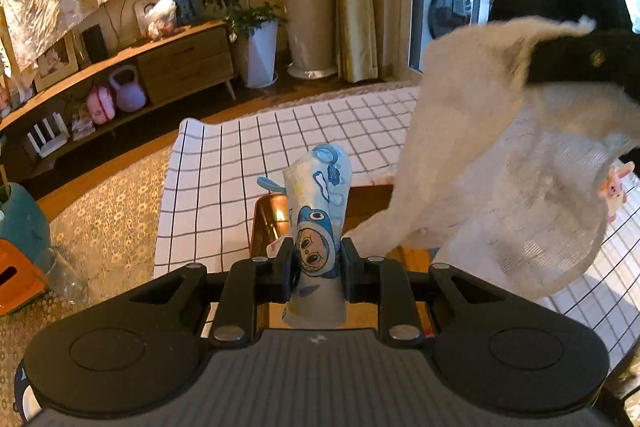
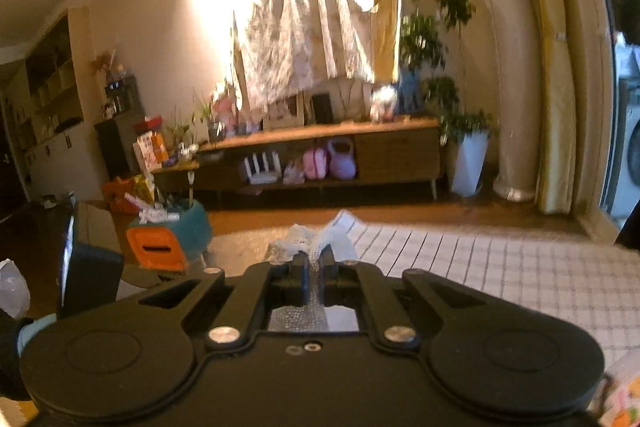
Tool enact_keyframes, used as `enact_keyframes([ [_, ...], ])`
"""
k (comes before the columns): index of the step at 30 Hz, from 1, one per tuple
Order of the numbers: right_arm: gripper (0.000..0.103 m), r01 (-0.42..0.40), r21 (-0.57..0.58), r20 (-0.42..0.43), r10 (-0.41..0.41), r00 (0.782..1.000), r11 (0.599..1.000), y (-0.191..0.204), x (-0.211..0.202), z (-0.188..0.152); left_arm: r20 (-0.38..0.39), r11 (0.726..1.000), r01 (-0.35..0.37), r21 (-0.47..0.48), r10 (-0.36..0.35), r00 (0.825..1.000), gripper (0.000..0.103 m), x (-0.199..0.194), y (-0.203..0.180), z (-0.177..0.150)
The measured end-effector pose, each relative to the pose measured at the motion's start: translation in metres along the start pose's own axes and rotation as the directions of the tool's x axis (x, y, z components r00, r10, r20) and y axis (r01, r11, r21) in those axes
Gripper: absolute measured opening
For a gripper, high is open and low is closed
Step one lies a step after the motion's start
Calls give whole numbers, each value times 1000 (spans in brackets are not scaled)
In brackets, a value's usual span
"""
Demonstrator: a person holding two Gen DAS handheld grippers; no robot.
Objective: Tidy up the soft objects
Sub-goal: 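Carry the labubu bag and mesh fabric with both tools over the tin box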
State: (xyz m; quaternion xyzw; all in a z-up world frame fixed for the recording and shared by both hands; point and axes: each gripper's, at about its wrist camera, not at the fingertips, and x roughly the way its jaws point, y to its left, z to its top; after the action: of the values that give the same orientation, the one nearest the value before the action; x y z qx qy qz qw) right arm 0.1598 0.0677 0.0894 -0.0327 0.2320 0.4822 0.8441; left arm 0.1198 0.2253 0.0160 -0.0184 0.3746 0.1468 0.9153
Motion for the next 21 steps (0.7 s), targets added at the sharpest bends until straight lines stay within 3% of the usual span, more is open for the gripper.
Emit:
enact_keyframes([
  [6,4,3,45,-121,2,993,999,-2,42,-12,-65,1000,1,-1,-1,998,23,28,5,-4],
  [13,4,30,76,-245,-10,969,997,-8,88,-29,-146,999,23,25,-19,989,23,63,3,-6],
  [21,5,70,80,-330,-40,943,994,-20,125,-46,-201,997,47,59,-34,979,23,94,-4,-11],
])
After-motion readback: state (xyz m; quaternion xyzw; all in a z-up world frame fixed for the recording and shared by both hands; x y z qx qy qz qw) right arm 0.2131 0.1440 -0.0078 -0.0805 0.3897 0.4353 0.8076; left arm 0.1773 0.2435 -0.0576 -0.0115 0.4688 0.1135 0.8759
